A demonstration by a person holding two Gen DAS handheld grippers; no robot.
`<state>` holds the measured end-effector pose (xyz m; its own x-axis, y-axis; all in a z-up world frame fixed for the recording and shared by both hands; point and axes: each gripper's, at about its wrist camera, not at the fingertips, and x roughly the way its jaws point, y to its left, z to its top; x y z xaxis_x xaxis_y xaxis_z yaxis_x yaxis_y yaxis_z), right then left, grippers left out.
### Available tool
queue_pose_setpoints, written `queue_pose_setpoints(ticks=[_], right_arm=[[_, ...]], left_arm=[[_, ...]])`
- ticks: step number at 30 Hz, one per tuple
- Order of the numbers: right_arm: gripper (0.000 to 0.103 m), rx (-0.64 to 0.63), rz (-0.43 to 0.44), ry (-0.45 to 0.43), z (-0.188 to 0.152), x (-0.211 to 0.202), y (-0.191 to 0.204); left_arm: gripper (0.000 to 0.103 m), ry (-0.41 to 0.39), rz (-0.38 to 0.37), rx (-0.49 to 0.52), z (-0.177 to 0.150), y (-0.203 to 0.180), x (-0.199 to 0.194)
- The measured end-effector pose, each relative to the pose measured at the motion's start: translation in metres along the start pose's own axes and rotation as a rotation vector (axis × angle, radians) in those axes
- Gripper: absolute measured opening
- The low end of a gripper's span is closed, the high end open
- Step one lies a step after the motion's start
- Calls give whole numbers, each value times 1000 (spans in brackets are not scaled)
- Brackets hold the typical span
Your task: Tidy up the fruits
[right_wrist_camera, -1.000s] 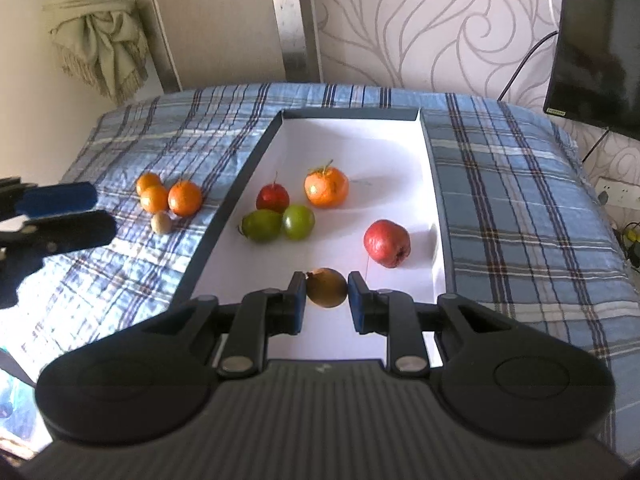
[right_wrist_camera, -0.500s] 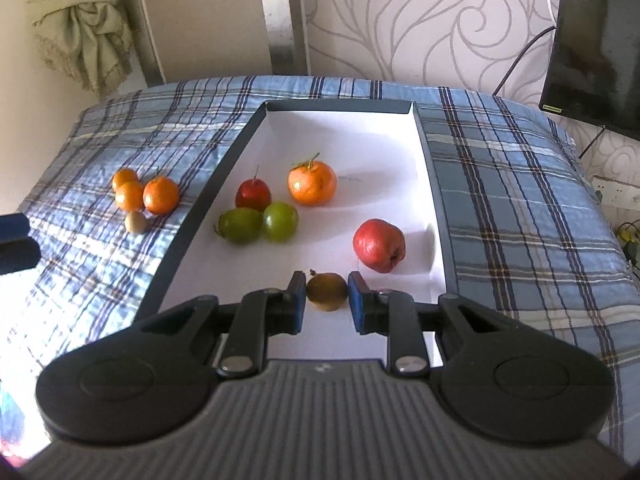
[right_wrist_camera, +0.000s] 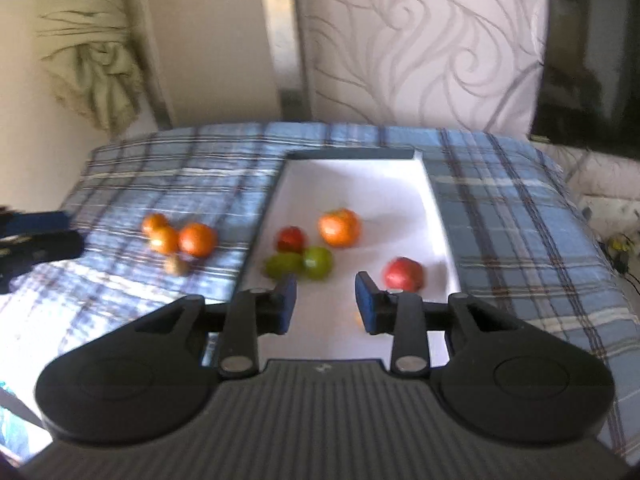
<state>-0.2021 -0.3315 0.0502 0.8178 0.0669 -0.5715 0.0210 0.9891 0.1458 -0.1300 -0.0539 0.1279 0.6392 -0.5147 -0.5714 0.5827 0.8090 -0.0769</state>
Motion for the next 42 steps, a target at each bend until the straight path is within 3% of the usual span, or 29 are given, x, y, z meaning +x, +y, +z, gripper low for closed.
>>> queue_pose_setpoints(ticks=[6, 14, 26, 34, 42], right_arm=[[35, -81, 64, 39, -3, 10, 47], [35, -102, 106, 66, -3, 20, 86], [35, -115, 88, 87, -1, 34, 104], [35, -112, 88, 108, -1, 69, 116], [35, -106, 27, 129, 1, 108, 117]], left_arm=[[51, -3, -9, 3, -6, 21, -5], [51, -8, 40, -11, -15, 58, -13], [54, -32, 109, -53, -22, 104, -26], [55, -21, 164, -77, -36, 132, -47], [55, 1, 241, -124, -54, 159, -70]])
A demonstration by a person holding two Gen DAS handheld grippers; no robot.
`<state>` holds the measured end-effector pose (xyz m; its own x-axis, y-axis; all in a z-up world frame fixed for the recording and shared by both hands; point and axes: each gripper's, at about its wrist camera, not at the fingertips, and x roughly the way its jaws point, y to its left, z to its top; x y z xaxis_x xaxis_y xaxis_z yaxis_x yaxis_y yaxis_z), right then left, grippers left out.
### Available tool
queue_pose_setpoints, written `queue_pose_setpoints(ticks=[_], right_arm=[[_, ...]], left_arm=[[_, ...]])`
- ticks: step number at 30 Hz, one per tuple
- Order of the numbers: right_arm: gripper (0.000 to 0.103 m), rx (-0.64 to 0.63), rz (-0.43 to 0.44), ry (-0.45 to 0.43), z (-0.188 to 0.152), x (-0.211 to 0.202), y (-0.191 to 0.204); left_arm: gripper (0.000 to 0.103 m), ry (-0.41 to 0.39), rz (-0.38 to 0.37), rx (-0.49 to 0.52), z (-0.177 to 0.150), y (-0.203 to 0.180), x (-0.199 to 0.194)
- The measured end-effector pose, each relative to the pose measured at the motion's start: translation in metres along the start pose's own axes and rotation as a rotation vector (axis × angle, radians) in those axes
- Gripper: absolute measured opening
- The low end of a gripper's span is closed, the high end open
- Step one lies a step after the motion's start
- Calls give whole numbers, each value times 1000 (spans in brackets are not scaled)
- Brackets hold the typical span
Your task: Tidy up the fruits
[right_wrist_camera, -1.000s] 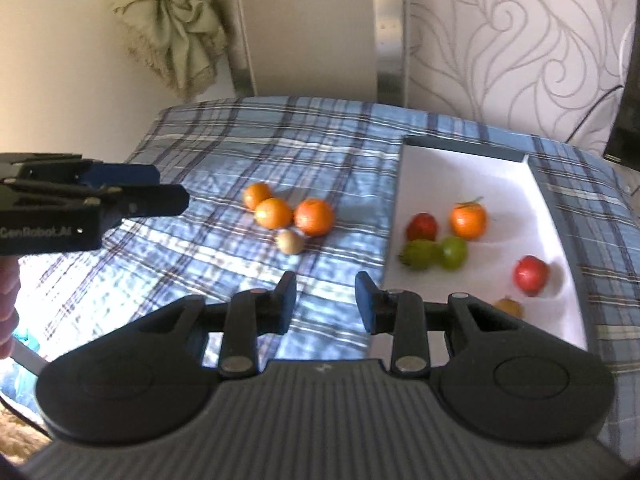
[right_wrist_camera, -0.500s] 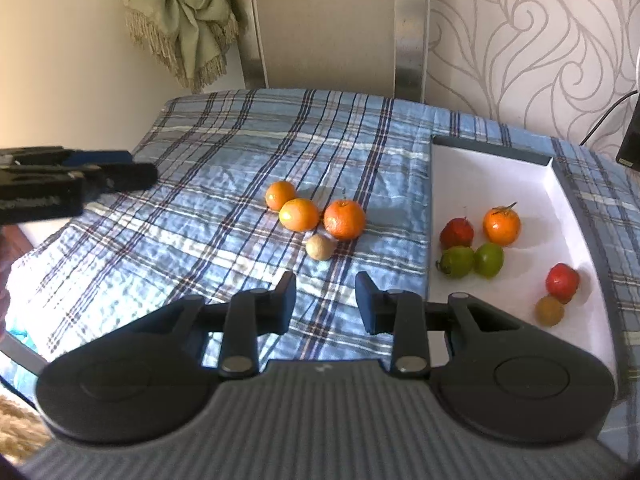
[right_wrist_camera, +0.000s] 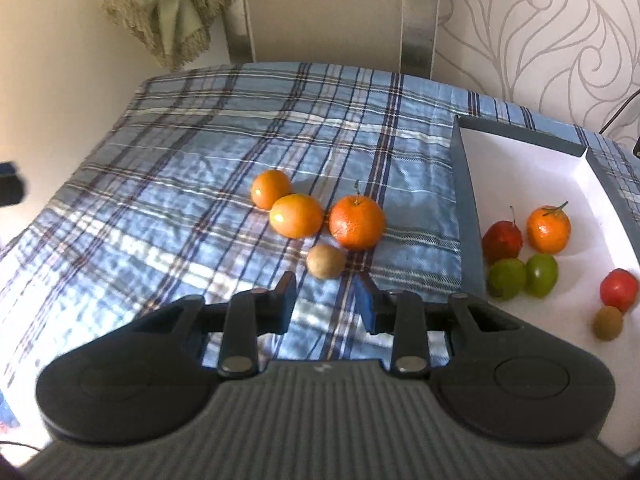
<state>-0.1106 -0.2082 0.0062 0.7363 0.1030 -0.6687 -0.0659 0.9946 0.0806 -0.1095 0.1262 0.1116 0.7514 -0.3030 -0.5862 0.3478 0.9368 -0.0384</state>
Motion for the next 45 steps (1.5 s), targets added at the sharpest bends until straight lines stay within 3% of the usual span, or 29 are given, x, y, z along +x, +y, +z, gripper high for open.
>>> queue_pose_setpoints(ticks=[11, 14, 17, 23, 34, 45], right_arm=[[35, -14, -4, -3, 4, 18, 5], [26, -26, -1, -2, 2, 15, 5], [26, -13, 1, 3, -2, 8, 3], [26, -6, 7, 4, -12, -15, -1], [26, -26, 88, -59, -3, -95, 8], [26, -17, 43, -75, -10, -123, 5]], left_arm=[[55, 1, 9, 2, -6, 2, -5], [55, 0, -10, 9, -4, -2, -1], [55, -1, -33, 20, -2, -9, 5], [55, 8, -97, 44, 3, -28, 22], [55, 11, -227, 168, 8, -86, 70], [53, 41, -308, 267, 3, -130, 137]])
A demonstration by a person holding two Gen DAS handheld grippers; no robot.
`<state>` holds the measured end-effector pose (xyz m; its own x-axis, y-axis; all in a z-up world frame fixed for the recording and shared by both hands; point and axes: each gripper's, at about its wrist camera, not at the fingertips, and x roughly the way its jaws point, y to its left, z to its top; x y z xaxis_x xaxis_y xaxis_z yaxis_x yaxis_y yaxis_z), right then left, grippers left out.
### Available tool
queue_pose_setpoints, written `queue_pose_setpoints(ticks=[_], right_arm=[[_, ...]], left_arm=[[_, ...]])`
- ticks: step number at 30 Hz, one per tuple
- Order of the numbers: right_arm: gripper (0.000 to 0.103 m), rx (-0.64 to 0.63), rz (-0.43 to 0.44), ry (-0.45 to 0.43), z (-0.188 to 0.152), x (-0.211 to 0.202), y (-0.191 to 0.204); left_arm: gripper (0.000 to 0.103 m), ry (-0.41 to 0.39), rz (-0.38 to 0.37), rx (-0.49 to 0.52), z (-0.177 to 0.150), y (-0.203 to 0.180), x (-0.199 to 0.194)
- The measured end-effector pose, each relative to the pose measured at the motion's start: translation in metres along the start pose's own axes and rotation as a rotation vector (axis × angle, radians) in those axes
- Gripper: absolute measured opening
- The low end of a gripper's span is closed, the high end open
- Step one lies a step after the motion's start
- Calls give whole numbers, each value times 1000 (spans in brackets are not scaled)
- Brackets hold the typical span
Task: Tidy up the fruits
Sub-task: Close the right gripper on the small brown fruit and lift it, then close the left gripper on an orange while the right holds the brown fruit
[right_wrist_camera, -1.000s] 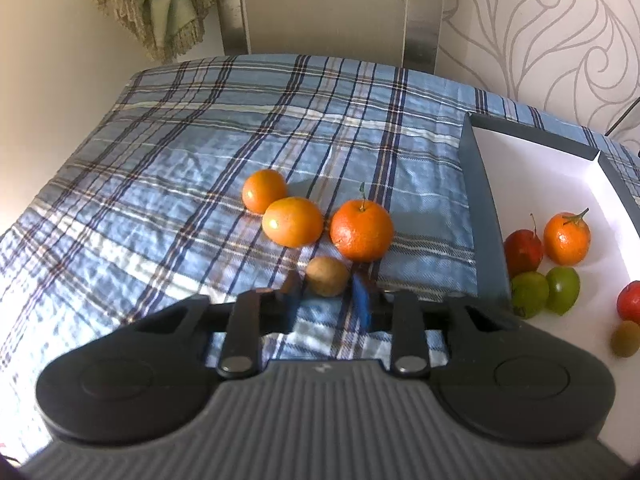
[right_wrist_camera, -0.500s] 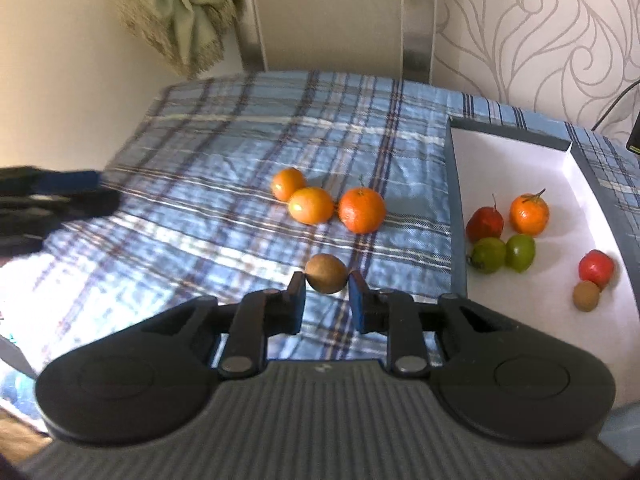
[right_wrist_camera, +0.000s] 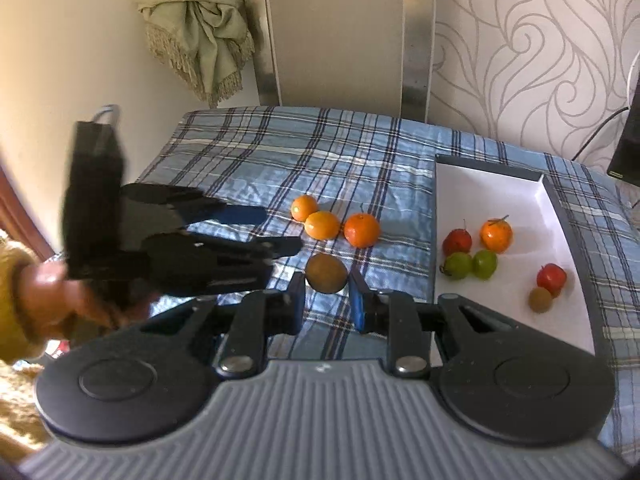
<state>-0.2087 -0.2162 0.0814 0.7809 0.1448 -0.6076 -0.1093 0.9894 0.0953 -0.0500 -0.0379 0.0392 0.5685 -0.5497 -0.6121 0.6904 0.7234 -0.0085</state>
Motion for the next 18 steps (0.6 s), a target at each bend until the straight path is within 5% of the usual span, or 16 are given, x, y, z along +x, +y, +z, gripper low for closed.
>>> queue_pose_setpoints(ticks=[18], right_arm=[[26, 73, -93, 3, -9, -9, -18]], left_arm=[[53, 42, -52, 15, 8, 2, 51]])
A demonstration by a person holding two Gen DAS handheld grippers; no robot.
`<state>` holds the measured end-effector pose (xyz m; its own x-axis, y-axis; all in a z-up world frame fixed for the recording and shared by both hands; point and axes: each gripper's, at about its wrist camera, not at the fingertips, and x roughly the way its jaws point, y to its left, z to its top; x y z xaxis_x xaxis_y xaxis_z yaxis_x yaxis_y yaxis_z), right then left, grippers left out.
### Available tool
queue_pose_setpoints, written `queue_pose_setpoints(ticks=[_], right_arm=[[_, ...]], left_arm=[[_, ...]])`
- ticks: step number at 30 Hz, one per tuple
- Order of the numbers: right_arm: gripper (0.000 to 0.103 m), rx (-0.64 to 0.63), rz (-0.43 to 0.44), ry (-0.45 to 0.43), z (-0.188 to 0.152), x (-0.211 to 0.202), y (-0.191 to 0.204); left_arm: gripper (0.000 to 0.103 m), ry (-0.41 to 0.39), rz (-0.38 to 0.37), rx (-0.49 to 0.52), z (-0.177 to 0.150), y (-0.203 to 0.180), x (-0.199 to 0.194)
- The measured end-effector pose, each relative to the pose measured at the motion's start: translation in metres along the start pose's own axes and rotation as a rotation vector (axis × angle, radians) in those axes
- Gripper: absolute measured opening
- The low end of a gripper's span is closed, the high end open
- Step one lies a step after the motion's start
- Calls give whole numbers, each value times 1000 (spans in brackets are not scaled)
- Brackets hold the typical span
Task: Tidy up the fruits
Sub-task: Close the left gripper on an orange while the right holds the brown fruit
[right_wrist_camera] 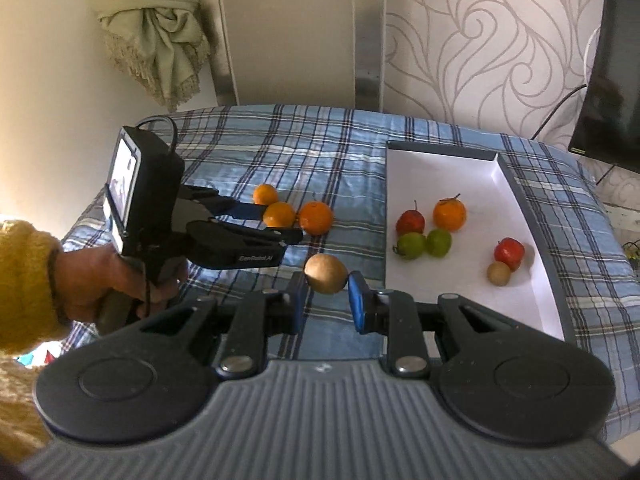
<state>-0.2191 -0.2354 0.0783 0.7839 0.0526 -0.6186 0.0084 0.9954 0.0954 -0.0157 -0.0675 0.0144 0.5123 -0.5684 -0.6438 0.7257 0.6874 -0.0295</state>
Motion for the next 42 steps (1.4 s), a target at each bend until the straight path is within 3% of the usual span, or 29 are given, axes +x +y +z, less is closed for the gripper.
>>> queue_pose_setpoints(ticks=[5, 7, 12, 21, 28, 42], right_arm=[[26, 1, 2, -5, 0, -1, 1], [26, -5, 6, -8, 0, -2, 3], [26, -1, 17, -16, -1, -3, 3], [26, -17, 59, -30, 0, -3, 7], [26, -32, 75, -37, 0, -3, 9], [26, 2, 103, -55, -7, -3, -2]], left_arm=[[53, 0, -2, 3, 2, -1, 3], [43, -1, -3, -5, 1, 1, 1], [42, 1, -5, -28, -1, 2, -4], [42, -8, 39, -84, -18, 5, -48], [42, -19, 110, -157, -25, 14, -81], [42, -67, 224, -217, -6, 18, -126]])
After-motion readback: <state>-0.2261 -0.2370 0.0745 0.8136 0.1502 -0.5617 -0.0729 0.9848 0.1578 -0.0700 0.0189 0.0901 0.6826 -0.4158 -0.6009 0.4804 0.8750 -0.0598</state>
